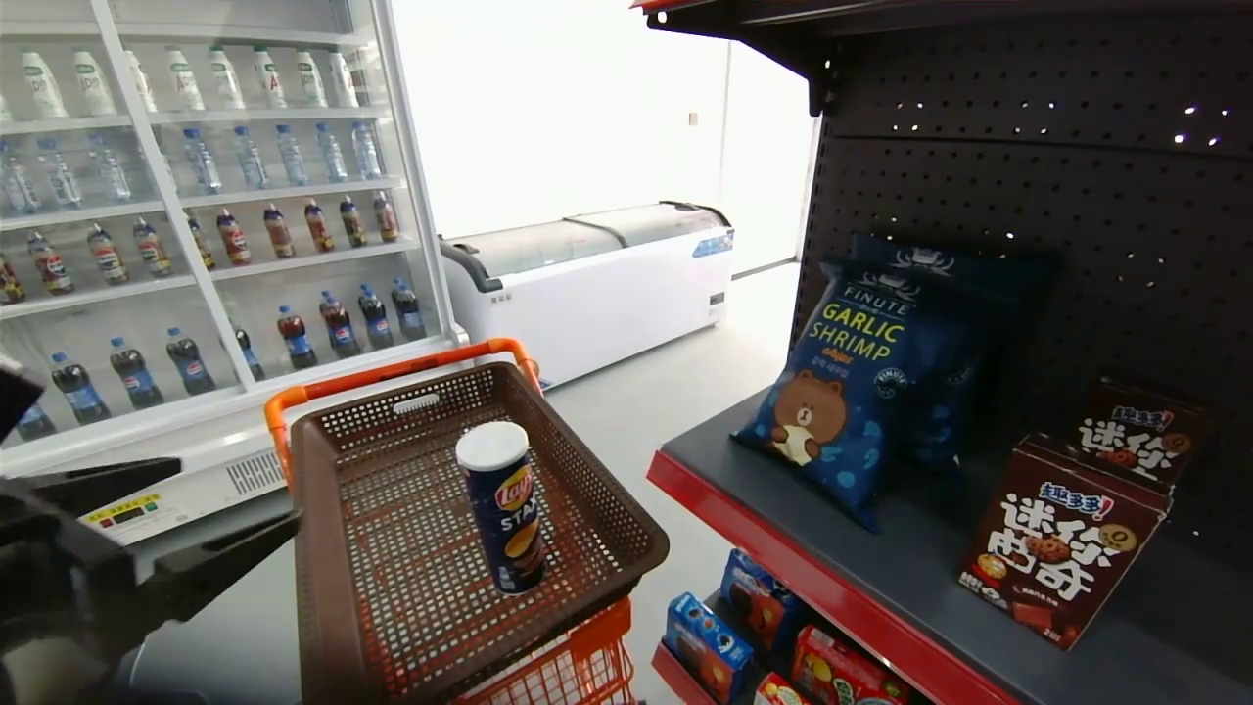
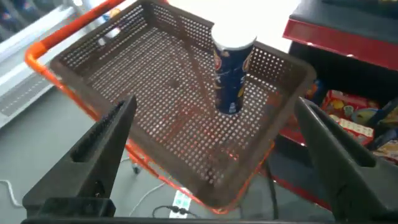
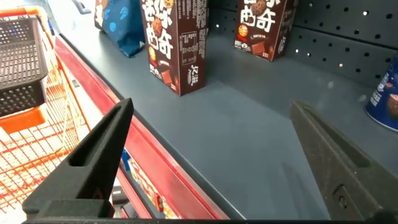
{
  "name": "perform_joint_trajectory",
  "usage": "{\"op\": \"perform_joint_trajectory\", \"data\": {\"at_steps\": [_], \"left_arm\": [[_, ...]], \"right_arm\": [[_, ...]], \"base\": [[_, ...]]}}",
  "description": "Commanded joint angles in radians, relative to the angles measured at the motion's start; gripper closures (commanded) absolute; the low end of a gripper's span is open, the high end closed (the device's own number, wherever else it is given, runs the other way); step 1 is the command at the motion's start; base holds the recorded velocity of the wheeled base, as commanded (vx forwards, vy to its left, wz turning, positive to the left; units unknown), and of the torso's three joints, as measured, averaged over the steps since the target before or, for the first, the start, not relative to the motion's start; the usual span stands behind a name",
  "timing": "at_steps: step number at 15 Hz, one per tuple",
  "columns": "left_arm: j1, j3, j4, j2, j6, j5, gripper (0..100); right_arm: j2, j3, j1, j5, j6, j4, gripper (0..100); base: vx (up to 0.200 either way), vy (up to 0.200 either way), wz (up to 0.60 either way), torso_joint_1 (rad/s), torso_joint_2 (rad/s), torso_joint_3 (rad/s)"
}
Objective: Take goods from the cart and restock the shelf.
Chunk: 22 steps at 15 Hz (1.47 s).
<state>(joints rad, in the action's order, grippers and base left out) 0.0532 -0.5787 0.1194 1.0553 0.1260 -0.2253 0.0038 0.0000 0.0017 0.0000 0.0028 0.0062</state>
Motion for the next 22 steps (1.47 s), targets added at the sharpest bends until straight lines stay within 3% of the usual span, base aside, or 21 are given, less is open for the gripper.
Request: {"op": "perform_joint_trajectory", "data": {"at_steps": [1, 3, 5, 12, 16, 18, 20, 22], "left_arm": [[0.002, -0.030, 0.175, 0.333, 0.006, -0.065, 0], [0.007, -0.024, 0.244, 0.425, 0.009, -0.088, 0], [0.030, -0.009, 0.332, 0.519, 0.035, -0.101, 0], [0.125, 0.042, 0.565, 0.736, 0.035, -0.097, 0], [0.137, 0.030, 0.654, 0.876, 0.049, -0.020, 0], [0.140, 0.028, 0.691, 0.905, 0.049, -0.020, 0], [0.151, 0.013, 0.815, 1.000, 0.049, -0.019, 0], [0.151, -0.020, 0.826, 1.040, 0.049, -0.012, 0]], "right_arm": [[0.001, 0.000, 0.000, 0.000, 0.000, 0.000, 0], [0.001, 0.000, 0.000, 0.000, 0.000, 0.000, 0], [0.001, 0.000, 0.000, 0.000, 0.000, 0.000, 0], [0.001, 0.000, 0.000, 0.000, 0.000, 0.000, 0], [0.001, 0.000, 0.000, 0.000, 0.000, 0.000, 0], [0.001, 0.000, 0.000, 0.000, 0.000, 0.000, 0], [0.001, 0.000, 0.000, 0.000, 0.000, 0.000, 0], [0.001, 0.000, 0.000, 0.000, 0.000, 0.000, 0]], "base": [[0.000, 0.000, 0.00, 0.000, 0.00, 0.000], [0.000, 0.000, 0.00, 0.000, 0.00, 0.000], [0.000, 0.000, 0.00, 0.000, 0.00, 0.000], [0.000, 0.000, 0.00, 0.000, 0.00, 0.000], [0.000, 0.000, 0.00, 0.000, 0.00, 0.000], [0.000, 0.000, 0.00, 0.000, 0.00, 0.000], [0.000, 0.000, 0.00, 0.000, 0.00, 0.000], [0.000, 0.000, 0.00, 0.000, 0.00, 0.000]]}}
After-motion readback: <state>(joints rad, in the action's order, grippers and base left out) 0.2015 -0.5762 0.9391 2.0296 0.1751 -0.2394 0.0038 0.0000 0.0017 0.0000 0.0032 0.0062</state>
